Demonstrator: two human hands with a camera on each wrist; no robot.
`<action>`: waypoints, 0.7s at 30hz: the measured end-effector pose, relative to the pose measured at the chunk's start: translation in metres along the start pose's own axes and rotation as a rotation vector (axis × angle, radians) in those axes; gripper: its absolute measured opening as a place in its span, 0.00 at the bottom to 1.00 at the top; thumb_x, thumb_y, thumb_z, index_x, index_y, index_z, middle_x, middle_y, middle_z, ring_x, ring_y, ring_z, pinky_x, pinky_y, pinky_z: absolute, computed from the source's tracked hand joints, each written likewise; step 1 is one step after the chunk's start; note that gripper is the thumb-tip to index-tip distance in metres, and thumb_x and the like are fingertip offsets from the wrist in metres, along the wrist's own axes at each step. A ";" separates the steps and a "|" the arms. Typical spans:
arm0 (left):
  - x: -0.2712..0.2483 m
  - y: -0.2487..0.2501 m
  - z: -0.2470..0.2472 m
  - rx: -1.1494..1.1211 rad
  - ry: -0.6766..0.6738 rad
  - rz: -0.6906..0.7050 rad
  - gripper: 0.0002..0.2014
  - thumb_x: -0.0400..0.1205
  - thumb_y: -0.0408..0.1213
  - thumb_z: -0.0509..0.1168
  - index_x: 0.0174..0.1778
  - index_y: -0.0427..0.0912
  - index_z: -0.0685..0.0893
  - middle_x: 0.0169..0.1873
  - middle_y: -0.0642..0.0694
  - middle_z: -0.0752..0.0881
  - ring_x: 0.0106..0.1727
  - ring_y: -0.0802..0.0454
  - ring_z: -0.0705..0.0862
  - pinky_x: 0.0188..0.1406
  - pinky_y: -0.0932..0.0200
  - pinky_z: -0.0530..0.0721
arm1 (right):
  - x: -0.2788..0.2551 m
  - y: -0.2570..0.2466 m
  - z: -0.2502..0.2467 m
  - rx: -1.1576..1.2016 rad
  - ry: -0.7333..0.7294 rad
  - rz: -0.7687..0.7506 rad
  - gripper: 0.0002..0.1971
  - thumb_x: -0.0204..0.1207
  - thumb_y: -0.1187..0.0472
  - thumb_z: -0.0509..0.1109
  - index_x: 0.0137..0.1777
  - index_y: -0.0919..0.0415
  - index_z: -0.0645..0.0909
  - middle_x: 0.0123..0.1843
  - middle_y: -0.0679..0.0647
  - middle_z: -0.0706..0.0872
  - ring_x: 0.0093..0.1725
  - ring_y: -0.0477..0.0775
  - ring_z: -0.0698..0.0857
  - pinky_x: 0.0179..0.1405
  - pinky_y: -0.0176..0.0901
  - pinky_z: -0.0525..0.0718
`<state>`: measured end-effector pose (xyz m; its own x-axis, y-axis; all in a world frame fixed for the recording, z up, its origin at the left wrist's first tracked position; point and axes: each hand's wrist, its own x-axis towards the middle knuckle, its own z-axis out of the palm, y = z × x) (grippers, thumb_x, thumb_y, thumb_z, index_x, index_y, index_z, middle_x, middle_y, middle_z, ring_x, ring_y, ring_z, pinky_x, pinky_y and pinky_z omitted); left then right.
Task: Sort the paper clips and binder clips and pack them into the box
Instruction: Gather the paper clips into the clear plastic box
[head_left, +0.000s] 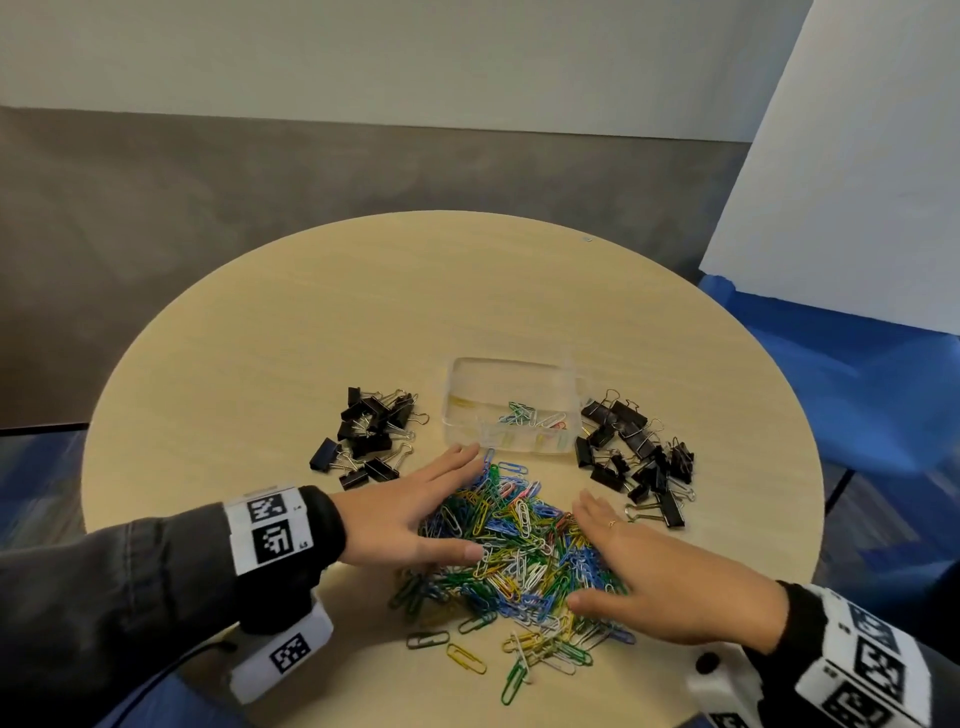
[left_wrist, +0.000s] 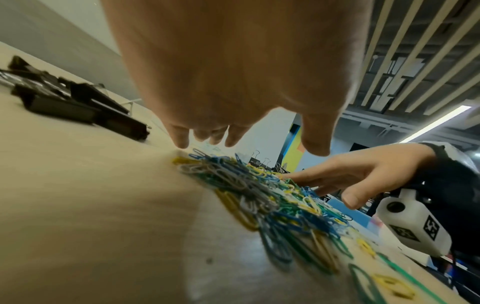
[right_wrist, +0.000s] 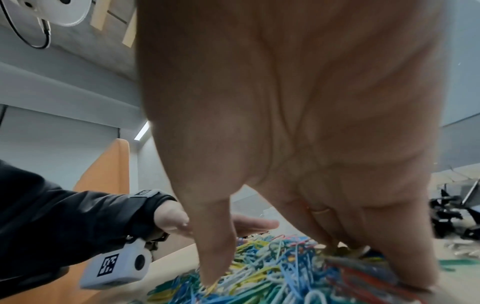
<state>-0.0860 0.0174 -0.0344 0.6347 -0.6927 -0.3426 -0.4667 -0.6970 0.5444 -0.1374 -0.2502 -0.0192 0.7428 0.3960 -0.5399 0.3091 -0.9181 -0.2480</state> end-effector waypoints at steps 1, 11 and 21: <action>0.003 0.001 0.001 0.010 -0.014 0.006 0.47 0.78 0.63 0.59 0.83 0.53 0.36 0.81 0.60 0.30 0.80 0.66 0.30 0.83 0.58 0.40 | 0.001 -0.002 0.002 0.007 0.009 -0.025 0.58 0.62 0.23 0.47 0.83 0.59 0.32 0.84 0.53 0.30 0.84 0.45 0.36 0.80 0.33 0.40; 0.020 0.012 -0.003 0.042 -0.018 0.030 0.41 0.80 0.60 0.60 0.84 0.50 0.49 0.84 0.56 0.49 0.83 0.61 0.49 0.78 0.67 0.47 | 0.020 -0.008 -0.023 0.157 0.315 -0.202 0.28 0.81 0.41 0.62 0.80 0.49 0.68 0.78 0.42 0.73 0.72 0.35 0.73 0.69 0.29 0.68; 0.028 0.018 -0.008 0.036 -0.004 0.110 0.35 0.80 0.56 0.64 0.82 0.49 0.61 0.81 0.61 0.58 0.80 0.64 0.59 0.78 0.69 0.53 | 0.036 -0.014 -0.025 0.020 0.082 -0.200 0.36 0.82 0.41 0.60 0.84 0.57 0.54 0.85 0.53 0.61 0.80 0.49 0.66 0.80 0.42 0.64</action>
<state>-0.0713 -0.0133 -0.0277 0.5763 -0.7659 -0.2852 -0.5553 -0.6230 0.5509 -0.0999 -0.2235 -0.0151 0.7139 0.5665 -0.4116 0.4440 -0.8208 -0.3595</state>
